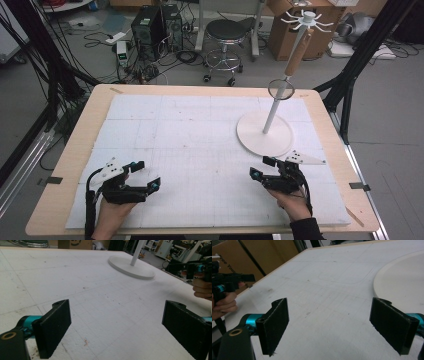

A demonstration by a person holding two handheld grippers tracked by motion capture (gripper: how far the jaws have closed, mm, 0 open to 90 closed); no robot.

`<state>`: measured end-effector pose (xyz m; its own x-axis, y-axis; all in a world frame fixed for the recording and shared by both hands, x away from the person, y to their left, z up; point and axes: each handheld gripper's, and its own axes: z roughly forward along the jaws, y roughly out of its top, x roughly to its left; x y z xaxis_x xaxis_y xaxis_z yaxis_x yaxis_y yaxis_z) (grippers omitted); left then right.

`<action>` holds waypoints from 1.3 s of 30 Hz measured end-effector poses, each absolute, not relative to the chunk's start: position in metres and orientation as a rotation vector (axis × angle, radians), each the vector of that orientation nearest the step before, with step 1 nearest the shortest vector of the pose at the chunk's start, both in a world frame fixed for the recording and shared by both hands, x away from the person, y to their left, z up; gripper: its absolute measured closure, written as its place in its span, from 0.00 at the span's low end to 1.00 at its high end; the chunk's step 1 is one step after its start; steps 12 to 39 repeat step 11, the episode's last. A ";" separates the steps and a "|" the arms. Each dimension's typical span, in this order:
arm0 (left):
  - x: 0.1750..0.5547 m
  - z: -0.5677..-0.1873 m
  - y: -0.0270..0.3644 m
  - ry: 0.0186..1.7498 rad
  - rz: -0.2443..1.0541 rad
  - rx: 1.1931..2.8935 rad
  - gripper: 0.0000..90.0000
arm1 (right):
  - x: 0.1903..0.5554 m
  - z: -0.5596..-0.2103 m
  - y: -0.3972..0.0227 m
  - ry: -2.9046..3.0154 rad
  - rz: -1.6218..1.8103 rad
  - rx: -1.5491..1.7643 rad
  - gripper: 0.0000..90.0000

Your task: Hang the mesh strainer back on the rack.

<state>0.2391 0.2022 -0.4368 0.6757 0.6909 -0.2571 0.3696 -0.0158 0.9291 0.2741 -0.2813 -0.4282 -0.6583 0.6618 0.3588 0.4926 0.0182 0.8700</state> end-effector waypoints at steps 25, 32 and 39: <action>0.239 -0.437 0.202 0.882 0.316 1.628 0.10 | 0.274 -0.428 -0.281 2.122 1.708 1.215 0.17; 0.239 -0.437 0.202 0.882 0.316 1.628 0.10 | 0.274 -0.428 -0.281 2.122 1.708 1.215 0.17; 0.239 -0.437 0.202 0.882 0.316 1.628 0.10 | 0.274 -0.428 -0.281 2.122 1.708 1.215 0.17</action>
